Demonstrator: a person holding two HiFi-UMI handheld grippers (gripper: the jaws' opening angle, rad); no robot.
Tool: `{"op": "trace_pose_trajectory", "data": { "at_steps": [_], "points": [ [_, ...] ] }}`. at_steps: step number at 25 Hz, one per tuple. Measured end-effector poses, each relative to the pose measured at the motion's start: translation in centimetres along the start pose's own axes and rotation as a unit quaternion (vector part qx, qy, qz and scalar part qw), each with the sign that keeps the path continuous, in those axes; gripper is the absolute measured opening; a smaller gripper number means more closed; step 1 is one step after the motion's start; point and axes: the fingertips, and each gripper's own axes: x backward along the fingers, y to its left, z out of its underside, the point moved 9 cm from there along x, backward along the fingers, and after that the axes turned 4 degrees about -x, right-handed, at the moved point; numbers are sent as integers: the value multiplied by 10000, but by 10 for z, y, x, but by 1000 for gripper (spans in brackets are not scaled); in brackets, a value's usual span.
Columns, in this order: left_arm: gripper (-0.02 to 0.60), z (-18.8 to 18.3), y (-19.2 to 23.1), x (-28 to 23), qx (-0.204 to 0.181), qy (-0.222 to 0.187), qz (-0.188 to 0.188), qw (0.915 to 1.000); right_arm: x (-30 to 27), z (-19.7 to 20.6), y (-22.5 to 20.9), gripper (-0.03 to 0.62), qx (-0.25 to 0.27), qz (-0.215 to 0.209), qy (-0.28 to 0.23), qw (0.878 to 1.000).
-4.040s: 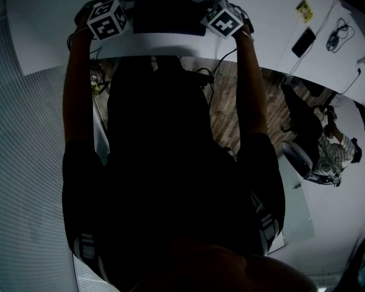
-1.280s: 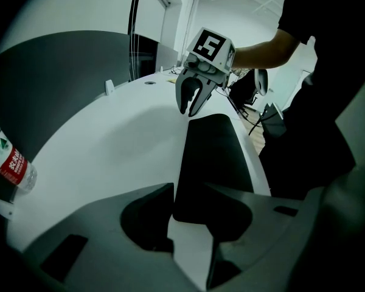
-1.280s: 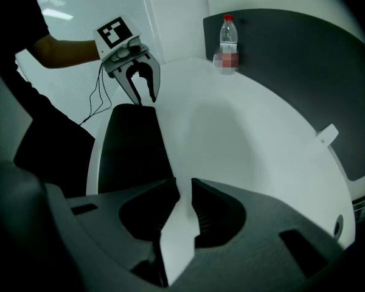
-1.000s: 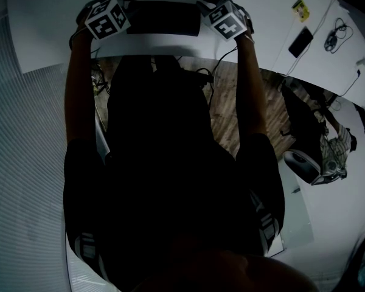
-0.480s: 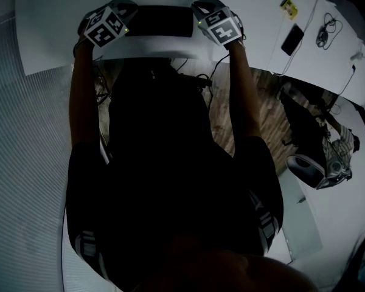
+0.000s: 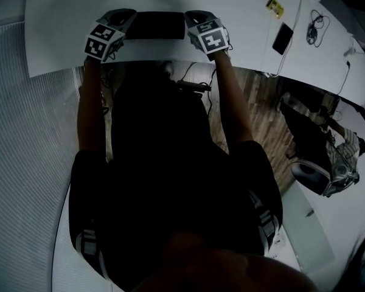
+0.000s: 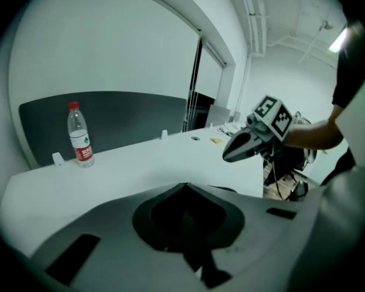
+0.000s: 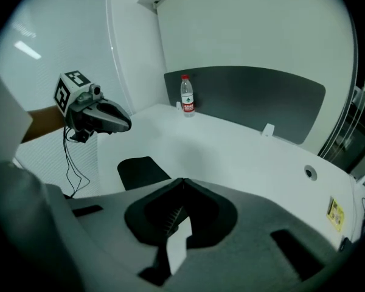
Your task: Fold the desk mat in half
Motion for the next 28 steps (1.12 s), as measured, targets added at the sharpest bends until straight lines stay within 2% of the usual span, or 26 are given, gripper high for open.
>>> {"op": "trace_pose_trajectory", "data": {
  "at_steps": [3, 6, 9, 13, 18, 22, 28],
  "points": [
    [5, -10, -17, 21, 434, -390, -333, 9977, 19, 5, 10, 3, -180, 63, -216, 9996],
    [5, -21, -33, 44, 798, -786, -735, 9910, 39, 6, 18, 3, -326, 153, -467, 9983],
    [5, -25, -55, 68, 1035, -1074, -1227, 9812, 59, 11, 30, 2, -466, 256, -692, 9962],
    [5, -26, -89, 95, 1350, -1421, -1804, 9639, 81, 22, 47, 2, -690, 357, -951, 9924],
    [5, -25, -122, 115, 1428, -1656, -2080, 9534, 101, 26, 70, 2, -952, 367, -1387, 9851],
    [5, -17, -136, 127, 1443, -1750, -2348, 9452, 112, 34, 88, 2, -1128, 419, -1517, 9811],
    [5, -10, -134, 149, 1541, -1996, -2242, 9413, 118, 38, 119, 2, -1341, 468, -1641, 9762]
  ]
}}
